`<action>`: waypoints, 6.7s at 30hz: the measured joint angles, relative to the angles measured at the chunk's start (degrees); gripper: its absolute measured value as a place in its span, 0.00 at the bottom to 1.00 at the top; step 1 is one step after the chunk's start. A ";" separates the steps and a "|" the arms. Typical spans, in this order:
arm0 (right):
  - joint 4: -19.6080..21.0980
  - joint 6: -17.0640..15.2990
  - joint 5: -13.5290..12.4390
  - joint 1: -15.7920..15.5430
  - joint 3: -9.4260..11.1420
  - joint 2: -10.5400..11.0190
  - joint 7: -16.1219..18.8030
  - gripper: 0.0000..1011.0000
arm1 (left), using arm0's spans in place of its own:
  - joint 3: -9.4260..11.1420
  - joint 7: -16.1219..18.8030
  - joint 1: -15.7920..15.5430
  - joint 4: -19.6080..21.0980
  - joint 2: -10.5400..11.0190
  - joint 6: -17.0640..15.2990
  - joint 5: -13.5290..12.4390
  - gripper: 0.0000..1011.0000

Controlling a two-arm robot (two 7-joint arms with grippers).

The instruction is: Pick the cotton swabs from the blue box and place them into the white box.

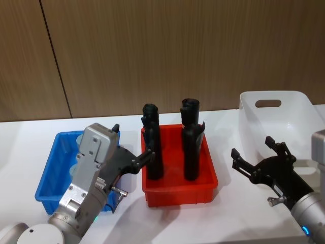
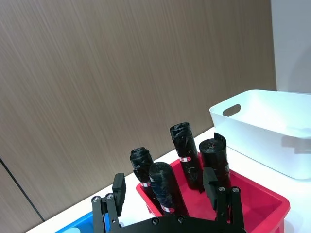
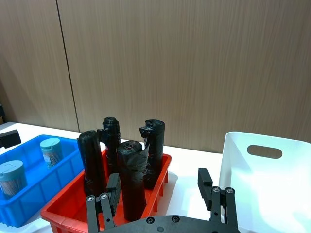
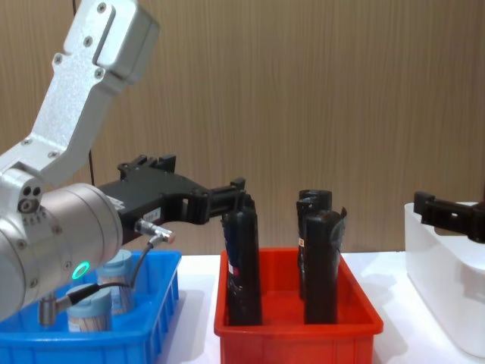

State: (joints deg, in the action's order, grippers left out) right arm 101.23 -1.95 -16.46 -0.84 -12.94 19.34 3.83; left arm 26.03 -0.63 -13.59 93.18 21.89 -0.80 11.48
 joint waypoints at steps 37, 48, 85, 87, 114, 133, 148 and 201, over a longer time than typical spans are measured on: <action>0.00 0.00 0.00 0.00 0.00 0.00 0.00 0.99 | 0.00 0.00 0.00 0.00 0.00 0.00 0.00 0.99; 0.00 0.00 0.00 0.00 0.00 0.00 0.00 0.99 | 0.00 0.00 0.00 0.00 0.00 0.00 0.00 0.99; 0.00 0.00 0.00 0.00 0.00 0.00 0.00 0.99 | -0.58 -0.67 -0.71 -0.92 -0.08 -1.32 0.05 0.99; 0.00 0.00 0.00 0.00 0.00 0.00 0.00 0.99 | -0.85 -0.80 -0.94 -1.33 -0.08 -1.84 0.22 0.99; 0.00 0.00 0.00 0.00 0.00 0.00 0.00 0.99 | -5.46 5.01 -1.94 -5.40 0.83 -9.98 8.11 0.99; 0.00 0.00 0.00 0.00 0.00 0.00 0.00 0.99 | -7.76 7.86 -1.29 -8.02 0.99 -12.41 15.14 0.99; 0.00 0.00 0.00 0.00 0.00 0.00 0.00 0.99 | -8.55 5.66 -3.51 -12.79 -0.08 -14.26 16.28 0.99; 0.00 0.00 0.00 0.00 0.00 0.00 0.00 0.99 | -8.77 -3.09 -9.77 -25.36 -3.20 -15.44 13.32 0.81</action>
State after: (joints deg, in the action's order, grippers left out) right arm 101.23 -1.95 -16.47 -0.84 -12.94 19.33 3.83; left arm 17.26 -3.72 -23.36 67.81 18.69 -16.23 24.80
